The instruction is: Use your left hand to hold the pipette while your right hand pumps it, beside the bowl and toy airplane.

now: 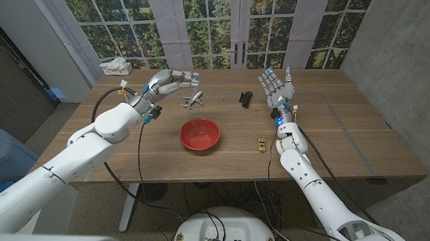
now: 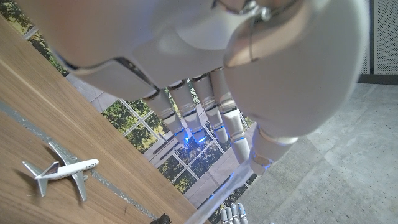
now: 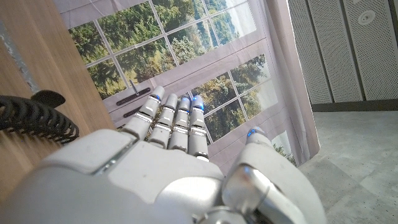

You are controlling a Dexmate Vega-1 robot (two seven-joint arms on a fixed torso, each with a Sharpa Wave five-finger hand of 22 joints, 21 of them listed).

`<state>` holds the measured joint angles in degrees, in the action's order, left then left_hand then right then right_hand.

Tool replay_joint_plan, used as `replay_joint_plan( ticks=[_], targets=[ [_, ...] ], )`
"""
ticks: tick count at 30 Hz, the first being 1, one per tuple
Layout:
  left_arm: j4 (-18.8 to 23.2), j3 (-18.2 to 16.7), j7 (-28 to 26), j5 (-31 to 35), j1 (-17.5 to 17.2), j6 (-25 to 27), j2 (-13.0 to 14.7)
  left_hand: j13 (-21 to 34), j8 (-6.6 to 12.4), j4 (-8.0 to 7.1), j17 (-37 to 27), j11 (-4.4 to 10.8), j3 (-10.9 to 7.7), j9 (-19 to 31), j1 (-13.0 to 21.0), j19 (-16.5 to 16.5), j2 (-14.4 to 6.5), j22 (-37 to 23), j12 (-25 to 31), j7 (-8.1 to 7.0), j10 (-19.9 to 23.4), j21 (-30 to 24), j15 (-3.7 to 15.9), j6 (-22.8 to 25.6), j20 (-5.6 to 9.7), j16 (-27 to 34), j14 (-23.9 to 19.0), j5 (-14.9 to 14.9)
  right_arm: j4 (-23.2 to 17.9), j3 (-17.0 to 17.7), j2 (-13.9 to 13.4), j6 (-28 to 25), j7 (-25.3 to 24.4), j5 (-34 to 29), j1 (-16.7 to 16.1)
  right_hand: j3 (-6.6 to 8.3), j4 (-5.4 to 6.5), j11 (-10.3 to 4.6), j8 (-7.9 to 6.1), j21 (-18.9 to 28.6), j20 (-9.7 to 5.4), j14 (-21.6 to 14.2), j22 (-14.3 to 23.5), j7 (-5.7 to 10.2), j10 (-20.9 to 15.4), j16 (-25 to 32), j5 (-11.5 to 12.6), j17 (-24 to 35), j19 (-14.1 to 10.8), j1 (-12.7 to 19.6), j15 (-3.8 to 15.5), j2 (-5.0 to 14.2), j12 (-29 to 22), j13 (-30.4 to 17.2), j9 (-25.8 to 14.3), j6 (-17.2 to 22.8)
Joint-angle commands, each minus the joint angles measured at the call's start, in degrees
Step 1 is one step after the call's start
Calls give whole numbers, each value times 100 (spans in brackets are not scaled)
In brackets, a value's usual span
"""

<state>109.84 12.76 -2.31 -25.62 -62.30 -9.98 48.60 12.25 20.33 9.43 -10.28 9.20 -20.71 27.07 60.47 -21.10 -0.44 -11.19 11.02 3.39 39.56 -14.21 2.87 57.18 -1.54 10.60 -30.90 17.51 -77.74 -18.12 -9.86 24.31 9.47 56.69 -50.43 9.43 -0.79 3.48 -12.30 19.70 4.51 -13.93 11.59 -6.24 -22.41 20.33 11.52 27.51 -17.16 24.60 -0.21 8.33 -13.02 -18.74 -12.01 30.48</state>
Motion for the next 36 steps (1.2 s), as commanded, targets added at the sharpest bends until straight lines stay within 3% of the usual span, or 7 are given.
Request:
replay_joint_plan(
  ticks=[1, 36],
  targets=[
    [-67, -16, 71, -82, 11, -54, 5, 20, -45, -10, -9, -14, 53, -6, -22, 13, 37, -19, 2, 21, -51, 25, 778, -62, -33, 26, 38, -28, 62, -33, 23, 10, 4, -22, 79, 43, -23, 14, -16, 3, 22, -21, 8, -7, -12, -13, 5, 15, -16, 2, -51, 59, -35, -34, -4, 11],
    [-295, 152, 204, -151, 313, -13, -73, 23, -196, -25, -11, -75, 160, -128, -105, 58, 43, -26, 19, -13, -162, 35, 717, -215, -54, 46, 69, -93, 445, 6, 123, -16, 110, 7, 317, 99, -85, 7, -16, 8, 26, -25, 9, -10, -24, -31, 3, 27, -5, -55, -64, 55, -43, -44, -4, 14]
  ],
)
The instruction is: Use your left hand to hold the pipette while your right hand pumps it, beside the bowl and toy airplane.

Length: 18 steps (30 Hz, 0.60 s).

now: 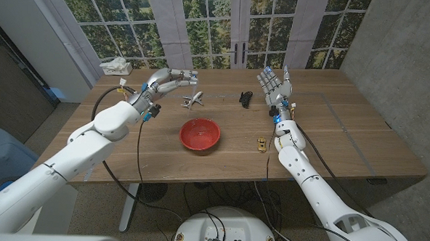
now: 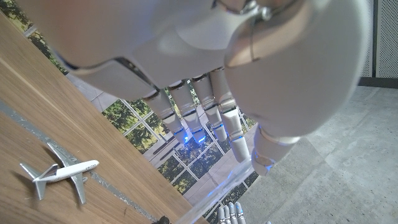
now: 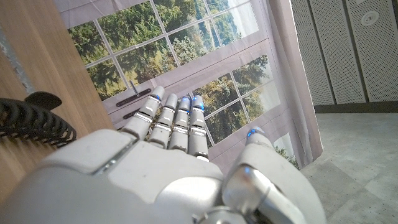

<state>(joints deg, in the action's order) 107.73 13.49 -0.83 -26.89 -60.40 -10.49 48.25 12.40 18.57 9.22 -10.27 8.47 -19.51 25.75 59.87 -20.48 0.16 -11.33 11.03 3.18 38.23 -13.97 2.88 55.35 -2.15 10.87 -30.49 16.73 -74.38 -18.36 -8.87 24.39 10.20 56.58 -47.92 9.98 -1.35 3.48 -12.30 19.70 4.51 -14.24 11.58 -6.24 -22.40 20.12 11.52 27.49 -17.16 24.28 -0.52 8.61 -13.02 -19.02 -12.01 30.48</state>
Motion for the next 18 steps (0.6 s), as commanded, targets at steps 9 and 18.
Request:
replay_joint_plan(
  ticks=[9, 18],
  targets=[
    [-93, 133, 48, 11, 191, 77, -46, 8, 20, 8, -13, 14, 47, -28, -27, -3, -47, -14, 34, -5, -18, 7, 715, 124, -3, 24, 35, -24, 171, 58, 36, -25, 76, 36, 93, 60, -47, 22, -17, 9, 30, 5, 9, -13, -23, -15, 3, 33, 0, -38, -26, 27, -43, -19, -4, 15],
    [-46, 152, -15, 32, 205, 146, -48, 7, 117, 62, 2, 49, -51, -33, 132, -24, -146, -16, 73, -26, 66, -7, 753, 364, 29, 22, -1, 19, 197, 80, 40, -23, 127, 60, 91, 75, -63, 17, -15, 11, 27, 8, 9, -10, -13, -21, 3, 36, 0, -53, -25, 26, -39, -22, -4, 12]
  ],
)
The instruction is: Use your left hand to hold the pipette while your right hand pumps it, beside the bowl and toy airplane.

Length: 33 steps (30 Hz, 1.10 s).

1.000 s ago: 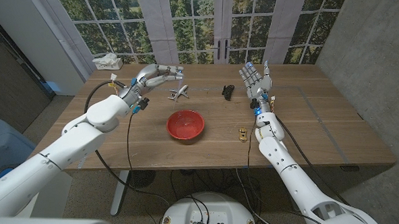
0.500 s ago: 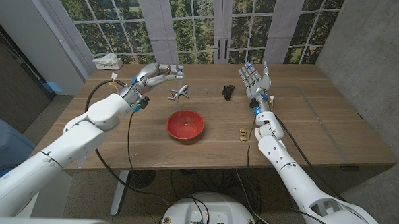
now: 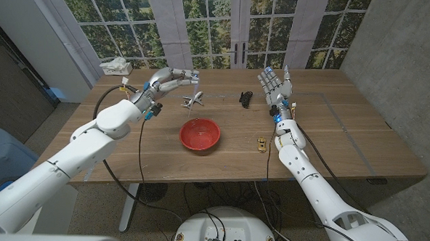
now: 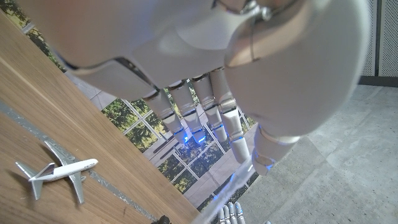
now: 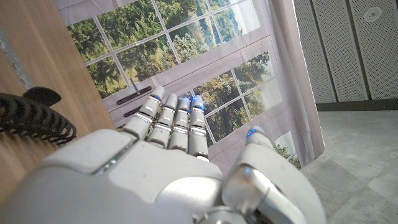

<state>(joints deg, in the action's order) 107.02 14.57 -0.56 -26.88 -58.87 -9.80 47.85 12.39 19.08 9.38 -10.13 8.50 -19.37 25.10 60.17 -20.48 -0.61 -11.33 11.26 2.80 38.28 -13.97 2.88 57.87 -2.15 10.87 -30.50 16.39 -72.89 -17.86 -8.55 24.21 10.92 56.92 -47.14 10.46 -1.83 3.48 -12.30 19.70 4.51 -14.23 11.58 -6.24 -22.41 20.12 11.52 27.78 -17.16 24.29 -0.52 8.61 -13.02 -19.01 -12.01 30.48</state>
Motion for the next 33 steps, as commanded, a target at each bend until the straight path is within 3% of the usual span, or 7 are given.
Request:
replay_joint_plan(
  ticks=[1, 5, 25, 30, 33],
  targets=[
    [40, 41, -70, 31, 43, 88, -15, 7, 102, 51, -6, 66, -87, 45, 123, -32, -76, -17, 57, 6, 84, -11, 762, 179, 37, 17, -10, 67, 45, 32, 9, -2, 50, 25, 9, 29, -17, 14, -17, 11, 29, 2, 9, -7, -13, -20, 3, 8, -1, -55, -36, 26, -39, -23, -4, 16],
    [84, 33, -134, 60, 21, 116, -13, 3, 161, 73, -4, 68, -194, 85, 234, -62, -161, -17, 63, -24, 114, -25, 806, 253, 63, 24, -67, 131, 30, 41, 6, -2, 63, 36, -7, 34, -22, 22, -18, 12, 27, -1, 9, -11, -19, -20, 2, 9, 0, -60, -30, 26, -42, -24, -4, 19],
    [293, -6, -88, 43, -75, 192, 108, -15, 502, 43, -15, 152, -391, 330, 333, -113, -136, -15, 86, -104, 288, -55, 888, 597, 151, 8, -164, 370, -193, 43, -67, 17, 21, 19, -170, 60, -48, 14, -19, 15, 27, 3, 9, -18, -28, -31, 0, 16, 4, -93, -25, 25, -46, -29, -5, 24],
    [426, -22, -109, 58, -91, 347, 192, -17, 642, -64, -51, 203, -461, 529, 249, -118, -205, -19, 64, -128, 295, -66, 916, 489, 240, 14, -159, 566, -218, 41, -76, 22, 16, 20, -185, 66, -54, 23, -20, 16, 26, -4, 9, -25, -28, -31, -1, 17, 3, -101, -24, 24, -46, -30, -5, 26],
    [486, -23, -67, 30, -82, 451, 252, 26, 862, -164, -72, 172, -506, 861, 108, -100, -237, -26, 43, -193, 240, -73, 922, 288, 281, -3, -85, 772, -231, 39, -80, 35, 13, 13, -195, 69, -57, 23, -20, 16, 23, -2, 9, -25, -27, -33, -2, 18, 5, -105, -18, 23, -45, -30, -5, 27]
  ],
)
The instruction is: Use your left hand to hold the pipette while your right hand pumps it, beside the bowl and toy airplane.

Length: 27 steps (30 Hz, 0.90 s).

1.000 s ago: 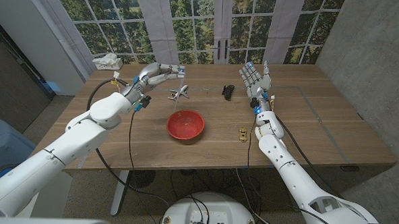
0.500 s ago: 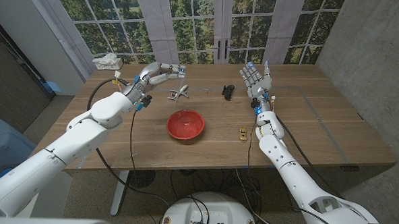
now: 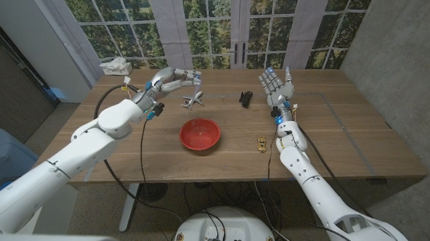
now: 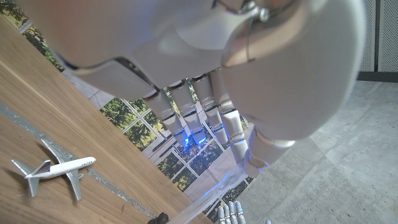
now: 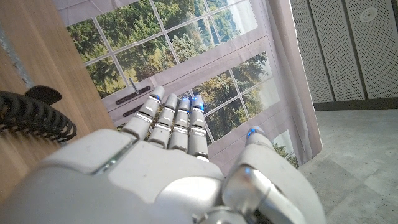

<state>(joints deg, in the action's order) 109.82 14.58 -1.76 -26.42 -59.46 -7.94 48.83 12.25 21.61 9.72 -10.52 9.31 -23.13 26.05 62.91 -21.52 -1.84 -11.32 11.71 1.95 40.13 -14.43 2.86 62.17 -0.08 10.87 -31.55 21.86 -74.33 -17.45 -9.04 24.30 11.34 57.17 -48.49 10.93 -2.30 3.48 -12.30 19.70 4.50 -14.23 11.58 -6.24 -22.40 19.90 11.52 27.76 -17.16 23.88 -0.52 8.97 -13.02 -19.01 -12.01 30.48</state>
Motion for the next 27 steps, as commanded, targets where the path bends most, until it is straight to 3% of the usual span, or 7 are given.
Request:
replay_joint_plan(
  ticks=[1, 8, 27],
  targets=[
    [224, -22, 65, -16, -19, 292, 176, 60, 732, -227, -40, 69, -154, 938, -215, 14, -123, -31, -12, -118, 9, -31, 926, -218, 77, -8, 57, 311, -96, -3, -36, 20, -30, -10, -65, 24, -12, 20, -21, 15, 24, 0, 9, -25, -25, -13, -2, 20, 8, -67, -19, -13, -44, -31, -5, 31],
    [294, -50, 49, -62, -61, 347, 201, 106, 1037, -293, -51, 49, -221, 1381, -332, 36, -162, -45, -14, -135, -50, -48, 925, -444, 112, -7, 129, 500, -166, -5, -62, 2, -50, 1, -111, 32, -20, 27, -22, 16, 28, 8, 9, -20, -17, -20, -3, 23, 9, -81, -29, -14, -41, -33, -5, 35],
    [438, -115, -4, -67, -206, 334, 238, 150, 1427, -331, -53, 54, -312, 1927, -433, 35, -181, -55, 3, -132, -63, -82, 923, -686, 123, 8, 152, 689, -350, 5, -126, 39, -78, 21, -261, 53, -42, 18, -21, 20, 25, 3, 9, -18, -16, -27, -6, 29, 8, -116, -24, -18, -41, -37, -5, 36]
  ],
)
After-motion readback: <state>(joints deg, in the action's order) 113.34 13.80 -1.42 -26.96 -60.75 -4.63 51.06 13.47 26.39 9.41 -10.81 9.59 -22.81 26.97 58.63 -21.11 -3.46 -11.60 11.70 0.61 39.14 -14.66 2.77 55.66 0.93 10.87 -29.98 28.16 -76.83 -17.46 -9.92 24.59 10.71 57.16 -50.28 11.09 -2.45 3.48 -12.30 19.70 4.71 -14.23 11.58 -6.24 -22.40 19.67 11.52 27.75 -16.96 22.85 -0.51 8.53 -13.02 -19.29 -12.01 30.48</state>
